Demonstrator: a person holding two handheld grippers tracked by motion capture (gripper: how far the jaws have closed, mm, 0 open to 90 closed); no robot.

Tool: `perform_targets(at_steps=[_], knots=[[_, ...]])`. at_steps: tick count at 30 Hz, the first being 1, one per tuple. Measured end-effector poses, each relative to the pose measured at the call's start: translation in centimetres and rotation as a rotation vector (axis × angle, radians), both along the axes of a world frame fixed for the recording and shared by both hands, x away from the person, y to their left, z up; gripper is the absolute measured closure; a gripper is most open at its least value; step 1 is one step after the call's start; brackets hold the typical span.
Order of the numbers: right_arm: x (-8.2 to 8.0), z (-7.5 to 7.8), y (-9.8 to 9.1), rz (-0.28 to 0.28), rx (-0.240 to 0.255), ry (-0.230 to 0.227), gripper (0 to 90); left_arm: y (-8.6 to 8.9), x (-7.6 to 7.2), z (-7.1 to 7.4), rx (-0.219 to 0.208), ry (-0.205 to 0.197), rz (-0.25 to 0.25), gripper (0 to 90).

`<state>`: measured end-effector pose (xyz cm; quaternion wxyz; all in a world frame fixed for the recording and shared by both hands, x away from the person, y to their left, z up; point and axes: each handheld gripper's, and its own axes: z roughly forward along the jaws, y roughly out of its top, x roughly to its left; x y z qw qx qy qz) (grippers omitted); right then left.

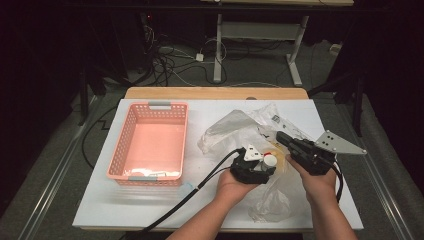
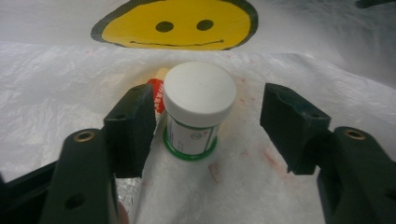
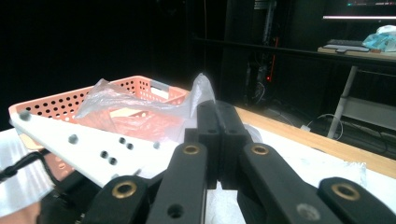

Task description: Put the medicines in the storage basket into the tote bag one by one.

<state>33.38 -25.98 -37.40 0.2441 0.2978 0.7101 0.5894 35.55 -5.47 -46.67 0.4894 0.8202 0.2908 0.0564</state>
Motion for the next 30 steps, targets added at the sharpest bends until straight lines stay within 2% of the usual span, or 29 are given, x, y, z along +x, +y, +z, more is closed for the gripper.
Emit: perform_targets(at_steps=[2,14,19,22,25,28,30], knots=[[0.0,0.0,0.0,-0.002,0.001,0.000,90.0,0.5,-0.4,0.0,-0.012,0.008,0.004,30.7],[0.0,-0.1,0.2,0.002,-0.005,0.001,90.0,3.7,-2.4,-0.6,-0.005,0.032,-0.002,25.8],[-0.2,0.1,0.4,0.005,-0.009,-0.004,90.0,5.2,-3.5,0.0,0.009,0.010,0.004,19.6],[-0.2,0.1,0.4,0.005,-0.009,-0.003,90.0,6.2,-4.0,0.5,0.011,0.014,0.005,14.5],[-0.2,0.2,0.2,0.002,-0.004,-0.006,90.0,7.4,-4.6,0.9,0.006,0.010,0.003,14.4],[-0.2,0.2,0.1,-0.003,-0.003,-0.010,90.0,8.3,-4.9,1.4,0.006,0.021,0.016,7.5],[-0.2,0.2,0.1,-0.003,-0.004,-0.008,90.0,9.0,-5.2,1.8,0.005,0.012,0.018,4.7]])
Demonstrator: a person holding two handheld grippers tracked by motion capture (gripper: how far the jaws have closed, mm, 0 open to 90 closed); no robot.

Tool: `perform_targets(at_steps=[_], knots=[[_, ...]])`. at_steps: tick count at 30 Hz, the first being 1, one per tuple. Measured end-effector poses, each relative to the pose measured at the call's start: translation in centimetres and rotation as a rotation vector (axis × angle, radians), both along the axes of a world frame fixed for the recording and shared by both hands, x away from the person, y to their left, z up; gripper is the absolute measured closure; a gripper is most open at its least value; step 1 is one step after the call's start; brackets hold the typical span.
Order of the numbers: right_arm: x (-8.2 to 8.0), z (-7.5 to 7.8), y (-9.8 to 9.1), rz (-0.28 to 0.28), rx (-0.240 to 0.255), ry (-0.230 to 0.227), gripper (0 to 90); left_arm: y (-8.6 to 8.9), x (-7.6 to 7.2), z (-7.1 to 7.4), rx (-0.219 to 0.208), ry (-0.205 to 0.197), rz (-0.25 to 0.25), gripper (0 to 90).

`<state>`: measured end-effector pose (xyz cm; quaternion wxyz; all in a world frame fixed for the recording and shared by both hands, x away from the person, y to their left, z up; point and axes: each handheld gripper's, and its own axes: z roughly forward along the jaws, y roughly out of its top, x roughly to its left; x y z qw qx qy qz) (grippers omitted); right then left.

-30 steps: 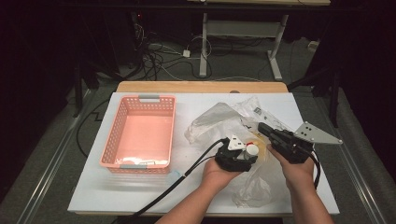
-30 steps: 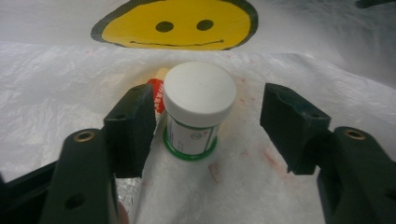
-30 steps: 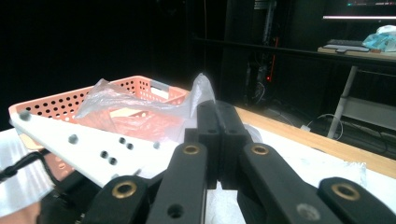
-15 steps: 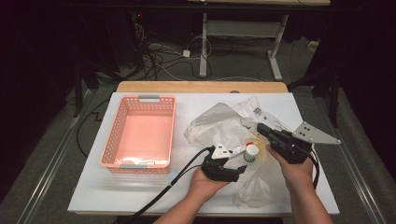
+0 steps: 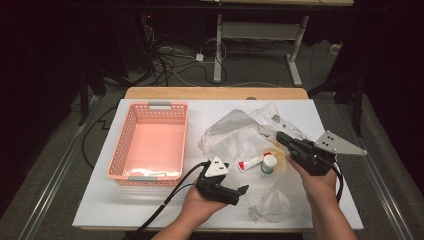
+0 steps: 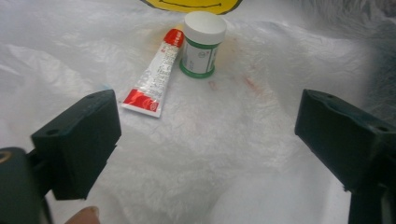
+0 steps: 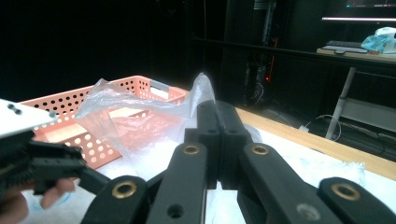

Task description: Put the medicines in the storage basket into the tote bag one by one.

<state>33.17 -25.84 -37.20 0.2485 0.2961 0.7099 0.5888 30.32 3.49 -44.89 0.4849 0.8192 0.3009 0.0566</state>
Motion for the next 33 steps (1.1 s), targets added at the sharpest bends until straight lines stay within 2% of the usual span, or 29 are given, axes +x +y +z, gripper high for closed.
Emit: perform_targets(at_steps=[4,6,8,13,20,22,25,30,32,33], knots=[[0.0,0.0,0.1,0.001,-0.005,0.001,90.0,1.1,-0.9,1.1,0.009,-0.035,0.010,0.0],[-0.1,0.0,0.1,0.001,-0.004,-0.001,90.0,1.9,-1.2,1.6,0.003,-0.039,0.021,0.0],[-0.1,0.0,0.0,-0.001,-0.002,0.000,90.0,2.8,-1.4,2.0,-0.009,-0.042,0.037,0.0],[-0.1,0.1,-0.1,-0.004,0.000,0.001,90.0,5.0,-1.7,2.6,0.000,-0.066,0.086,0.0],[-0.1,0.0,-0.1,-0.002,0.001,-0.001,90.0,7.9,-1.8,2.8,0.001,-0.056,0.123,0.0],[0.0,0.0,0.0,-0.002,0.004,0.002,90.0,8.7,-1.8,2.9,-0.001,-0.064,0.145,0.0],[0.0,0.0,0.0,-0.005,0.004,0.003,90.0,10.2,-1.7,2.8,-0.021,-0.054,0.184,0.0],[0.0,-0.1,0.1,-0.003,0.000,0.008,90.0,12.2,-1.5,2.7,0.006,-0.063,0.253,0.0],[0.0,-0.1,0.2,0.000,-0.003,0.006,90.0,12.9,-1.3,2.6,0.034,-0.072,0.284,0.0],[0.0,-0.1,0.2,0.001,-0.002,0.006,90.0,13.2,-1.2,2.5,0.031,-0.066,0.296,0.0]])
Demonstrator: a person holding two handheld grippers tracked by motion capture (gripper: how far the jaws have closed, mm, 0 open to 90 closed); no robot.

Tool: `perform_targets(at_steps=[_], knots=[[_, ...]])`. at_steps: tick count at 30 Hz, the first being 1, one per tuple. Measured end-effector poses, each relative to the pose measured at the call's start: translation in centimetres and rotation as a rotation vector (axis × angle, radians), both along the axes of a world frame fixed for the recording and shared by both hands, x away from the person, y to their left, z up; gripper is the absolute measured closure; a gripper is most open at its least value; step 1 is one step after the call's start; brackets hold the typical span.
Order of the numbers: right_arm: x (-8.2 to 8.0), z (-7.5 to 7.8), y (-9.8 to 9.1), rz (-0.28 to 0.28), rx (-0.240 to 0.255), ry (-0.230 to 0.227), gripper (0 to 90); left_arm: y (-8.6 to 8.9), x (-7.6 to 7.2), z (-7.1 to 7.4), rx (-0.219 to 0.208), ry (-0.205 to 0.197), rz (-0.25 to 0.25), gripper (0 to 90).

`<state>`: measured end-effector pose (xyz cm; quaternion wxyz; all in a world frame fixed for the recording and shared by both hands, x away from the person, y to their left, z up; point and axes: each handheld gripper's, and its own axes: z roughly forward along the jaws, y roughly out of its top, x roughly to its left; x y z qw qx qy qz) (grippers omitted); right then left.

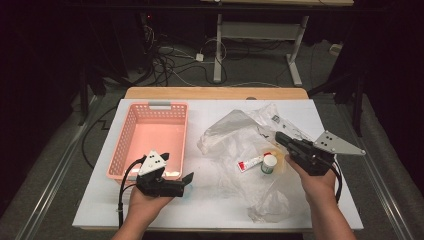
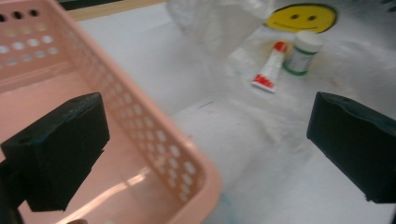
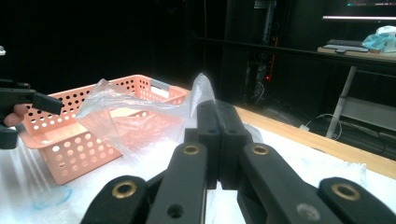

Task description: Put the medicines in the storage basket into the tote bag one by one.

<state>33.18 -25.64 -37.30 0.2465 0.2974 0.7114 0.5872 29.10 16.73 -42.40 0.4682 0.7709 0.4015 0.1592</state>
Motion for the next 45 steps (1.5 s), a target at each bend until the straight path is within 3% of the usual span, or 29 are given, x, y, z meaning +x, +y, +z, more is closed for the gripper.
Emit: perform_targets(at_steps=[18,25,29,34,40,41,45], knots=[[0.1,-0.2,-0.1,-0.003,-0.001,0.005,90.0,6.4,1.0,-0.6,0.013,0.033,0.181,2.0],[0.0,-0.1,0.1,-0.007,0.006,0.009,90.0,6.9,1.5,-0.8,-0.010,0.063,0.190,5.1],[0.1,-0.2,0.2,-0.001,-0.007,0.008,90.0,6.8,2.2,-0.6,-0.029,0.093,0.176,15.2],[0.3,-0.4,-0.2,-0.004,-0.003,0.016,90.0,6.1,2.8,0.1,0.052,0.166,0.129,29.8],[0.1,-0.3,-0.1,-0.006,0.001,0.017,90.0,5.3,3.6,0.9,0.157,0.276,0.122,38.0],[0.1,-0.2,-0.1,-0.004,-0.002,0.013,90.0,5.2,3.6,1.0,0.167,0.279,0.116,47.0],[0.2,-0.4,0.0,0.000,-0.008,0.012,90.0,5.2,3.8,1.3,0.176,0.313,0.098,60.5]])
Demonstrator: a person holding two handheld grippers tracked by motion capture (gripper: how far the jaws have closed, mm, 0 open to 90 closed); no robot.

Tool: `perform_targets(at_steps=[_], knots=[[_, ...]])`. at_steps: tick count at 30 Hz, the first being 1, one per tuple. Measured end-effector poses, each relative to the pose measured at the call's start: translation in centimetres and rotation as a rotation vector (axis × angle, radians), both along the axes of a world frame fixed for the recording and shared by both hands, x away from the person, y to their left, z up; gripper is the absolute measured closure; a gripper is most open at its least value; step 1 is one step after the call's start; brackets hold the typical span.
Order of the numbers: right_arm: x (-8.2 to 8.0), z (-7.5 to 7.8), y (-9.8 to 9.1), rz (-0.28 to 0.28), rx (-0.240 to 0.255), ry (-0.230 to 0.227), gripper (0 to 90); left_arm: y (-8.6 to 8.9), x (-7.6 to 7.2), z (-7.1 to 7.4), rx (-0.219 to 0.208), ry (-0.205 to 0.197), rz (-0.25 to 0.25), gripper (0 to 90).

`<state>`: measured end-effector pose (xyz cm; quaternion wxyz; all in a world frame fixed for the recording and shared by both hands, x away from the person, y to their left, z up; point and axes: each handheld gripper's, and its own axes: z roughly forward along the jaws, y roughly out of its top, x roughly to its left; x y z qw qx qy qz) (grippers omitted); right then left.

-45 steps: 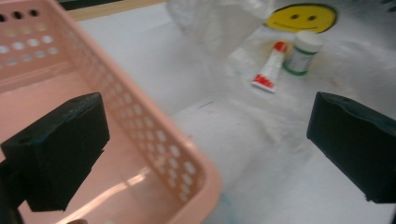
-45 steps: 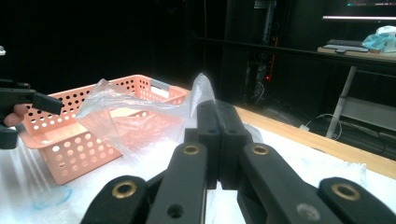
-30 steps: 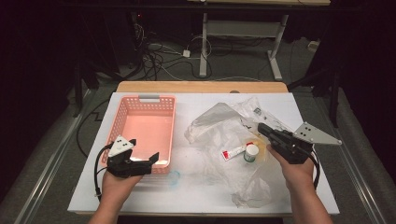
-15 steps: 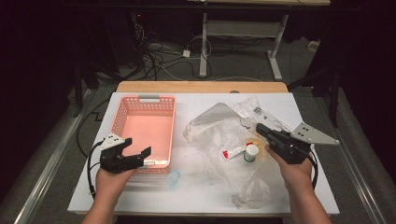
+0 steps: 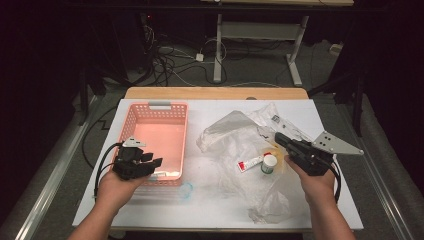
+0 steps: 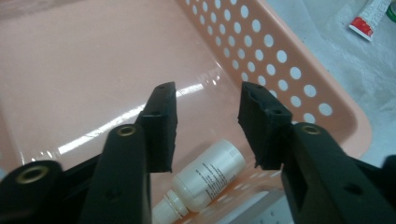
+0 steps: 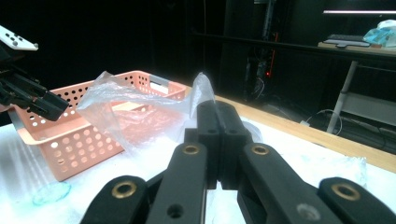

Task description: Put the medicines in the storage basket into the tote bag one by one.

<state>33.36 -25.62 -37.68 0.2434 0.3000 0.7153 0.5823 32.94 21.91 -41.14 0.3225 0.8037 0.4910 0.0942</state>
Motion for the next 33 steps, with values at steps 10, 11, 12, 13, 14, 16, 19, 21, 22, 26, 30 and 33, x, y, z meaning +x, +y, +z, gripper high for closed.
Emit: perform_targets(at_steps=[10,11,12,13,14,16,19,21,22,26,30,33], knots=[[0.0,-0.1,0.1,0.000,-0.006,0.006,90.0,0.1,0.9,-0.2,0.046,0.180,-0.028,88.0],[0.0,-0.1,0.1,0.000,-0.007,0.005,90.0,0.1,1.0,-0.2,0.055,0.196,-0.028,87.9],[0.0,-0.1,0.2,0.000,-0.007,0.006,90.0,0.1,1.1,-0.3,0.063,0.215,-0.031,88.0],[0.0,-0.1,0.2,0.001,-0.007,0.006,90.0,0.1,1.3,-0.3,0.074,0.230,-0.034,88.0],[0.0,-0.1,0.2,0.003,-0.008,0.007,90.0,0.0,1.4,-0.3,0.080,0.242,-0.033,88.0],[0.0,-0.1,0.3,0.003,-0.009,0.009,90.0,-0.1,1.7,-0.5,0.089,0.280,-0.037,88.0],[-0.1,-0.1,0.4,0.002,-0.011,0.008,90.0,-0.4,2.0,-0.8,0.104,0.333,-0.049,88.1],[0.0,-0.1,0.3,0.004,-0.013,0.007,90.0,-0.7,2.1,-1.0,0.124,0.354,-0.065,88.0],[0.0,-0.1,0.4,0.002,-0.011,0.007,90.0,-0.7,2.2,-1.0,0.127,0.363,-0.070,88.0],[0.0,-0.1,0.4,0.004,-0.011,0.009,90.0,-1.0,2.7,-1.3,0.147,0.417,-0.092,88.0],[-0.1,-0.1,0.5,0.005,-0.012,0.011,90.0,-1.1,3.3,-1.4,0.147,0.464,-0.101,88.0],[-0.1,-0.2,0.6,0.008,-0.015,0.007,90.0,-1.4,4.0,-1.4,0.146,0.462,-0.095,88.0]])
